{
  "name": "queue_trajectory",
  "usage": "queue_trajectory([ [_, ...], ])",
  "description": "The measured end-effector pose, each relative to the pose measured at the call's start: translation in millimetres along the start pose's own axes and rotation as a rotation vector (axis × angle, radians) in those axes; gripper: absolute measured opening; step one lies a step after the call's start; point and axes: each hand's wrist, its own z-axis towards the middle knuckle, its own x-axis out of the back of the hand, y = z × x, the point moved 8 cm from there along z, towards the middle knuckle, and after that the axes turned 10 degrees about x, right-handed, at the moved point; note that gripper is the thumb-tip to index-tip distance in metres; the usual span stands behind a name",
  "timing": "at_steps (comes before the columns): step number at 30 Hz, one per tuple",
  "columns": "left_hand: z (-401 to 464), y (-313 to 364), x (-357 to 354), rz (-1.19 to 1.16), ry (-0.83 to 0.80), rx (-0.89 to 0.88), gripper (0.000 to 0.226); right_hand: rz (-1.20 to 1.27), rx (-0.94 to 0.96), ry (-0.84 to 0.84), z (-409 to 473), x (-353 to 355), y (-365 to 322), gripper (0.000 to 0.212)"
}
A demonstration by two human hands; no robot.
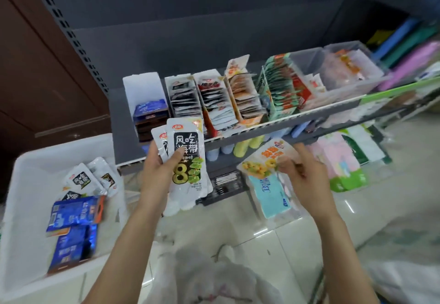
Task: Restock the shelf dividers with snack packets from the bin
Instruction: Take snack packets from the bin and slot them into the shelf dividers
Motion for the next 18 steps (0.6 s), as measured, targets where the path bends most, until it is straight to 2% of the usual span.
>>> queue_trajectory([
  [5, 6.4, 23.8, -41.0, 0.299, 0.05, -0.186, 0.037, 0.198, 0.018, 0.173, 48.0, 45.1, 23.3, 0.014],
  [10, 34.0, 40.0, -57.9, 0.378, 0.113, -0.196, 0.048, 0.29, 0.168, 0.258, 129.8, 52.8, 21.0, 0.008],
  [15, 71.3, 58.1, -77.8, 0.348, 0.127, -0.185, 0.046, 0.206, 0.369, 0.165, 216.7, 32.6, 4.0, 0.015],
  [18, 96.4, 71.1, -88.9, 0.31, 0.127, -0.18, 0.044, 0.101, 0.439, 0.041, 257.3, -0.9, 4.6, 0.017],
])
